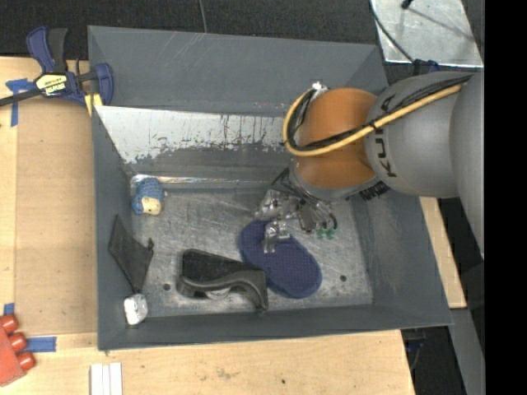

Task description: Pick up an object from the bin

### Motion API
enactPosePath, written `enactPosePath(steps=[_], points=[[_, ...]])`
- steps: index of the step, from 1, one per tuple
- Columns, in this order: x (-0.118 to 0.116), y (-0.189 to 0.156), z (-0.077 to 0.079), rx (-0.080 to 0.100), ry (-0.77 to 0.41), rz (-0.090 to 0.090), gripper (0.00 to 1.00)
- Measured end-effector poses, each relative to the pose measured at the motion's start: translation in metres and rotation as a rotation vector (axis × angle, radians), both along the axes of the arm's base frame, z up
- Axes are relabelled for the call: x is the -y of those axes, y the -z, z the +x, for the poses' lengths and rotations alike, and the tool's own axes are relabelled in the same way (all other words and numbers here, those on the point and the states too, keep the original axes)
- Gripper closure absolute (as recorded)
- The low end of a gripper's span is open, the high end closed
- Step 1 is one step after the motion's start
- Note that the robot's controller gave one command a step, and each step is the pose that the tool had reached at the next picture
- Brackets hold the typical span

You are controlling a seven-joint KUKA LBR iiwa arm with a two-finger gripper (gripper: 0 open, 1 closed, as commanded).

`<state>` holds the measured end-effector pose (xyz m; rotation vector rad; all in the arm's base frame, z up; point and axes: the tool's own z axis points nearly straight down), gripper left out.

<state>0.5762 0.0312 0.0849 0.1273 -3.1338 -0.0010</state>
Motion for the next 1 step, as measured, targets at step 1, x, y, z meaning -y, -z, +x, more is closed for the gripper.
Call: enactPosePath(steps=[1], points=[[-0.0189,-0.1282,0.0136,0.018,-0.103,0.001,1.00]])
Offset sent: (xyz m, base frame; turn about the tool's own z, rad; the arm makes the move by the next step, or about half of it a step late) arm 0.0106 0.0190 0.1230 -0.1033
